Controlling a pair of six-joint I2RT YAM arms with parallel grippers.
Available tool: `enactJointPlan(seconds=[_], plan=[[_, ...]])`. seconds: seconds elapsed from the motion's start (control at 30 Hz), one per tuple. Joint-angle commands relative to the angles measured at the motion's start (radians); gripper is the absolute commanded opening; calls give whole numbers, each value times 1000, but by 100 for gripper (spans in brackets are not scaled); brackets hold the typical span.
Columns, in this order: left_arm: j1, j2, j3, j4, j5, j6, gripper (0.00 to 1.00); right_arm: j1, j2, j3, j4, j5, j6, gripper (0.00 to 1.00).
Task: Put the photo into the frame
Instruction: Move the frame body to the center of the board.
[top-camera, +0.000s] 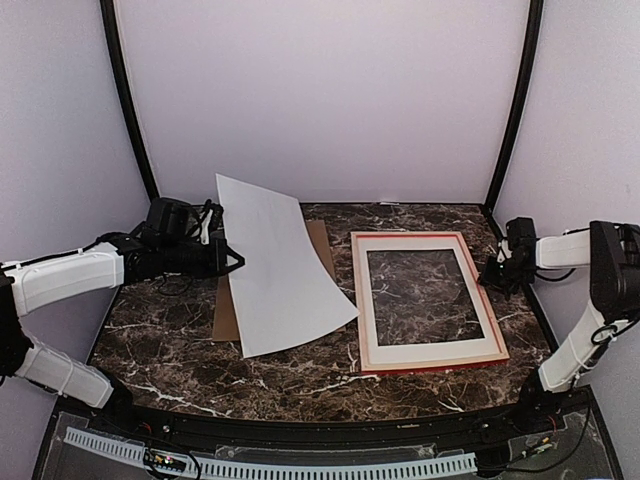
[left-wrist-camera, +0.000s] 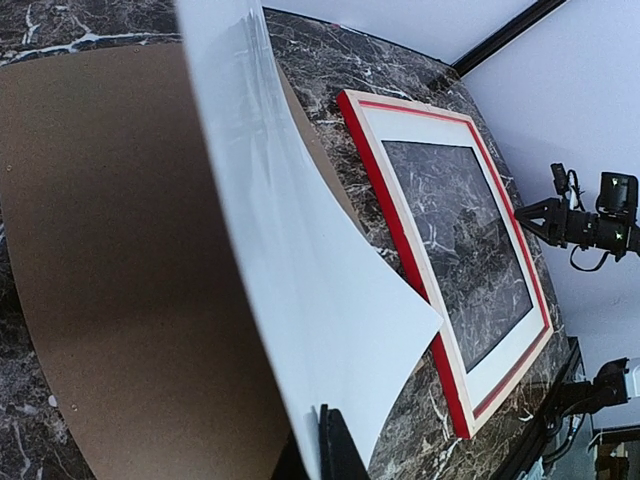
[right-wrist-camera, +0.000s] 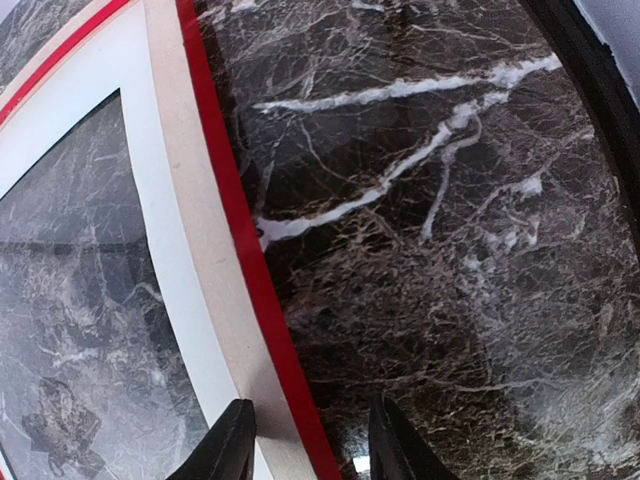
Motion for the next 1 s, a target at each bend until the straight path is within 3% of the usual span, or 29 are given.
enactJointPlan(seconds=[0.0,0.37,0.57,0.77,0.97], plan=[[6,-3,-3,16,15,-5,0,5,-13,-39,-18,-77,4,40],[9,-23,42,-55,-21,29,0,11,-31,-90,35,-197,18,33],[41,-71,124,-140,6,61,0,96,-13,-107,71,-209,23,31],[48,-113,180,-147,138,64,0,205,9,-96,98,-205,65,31],[46,-138,174,-8,369,-81,0,308,10,-78,134,-217,129,32]])
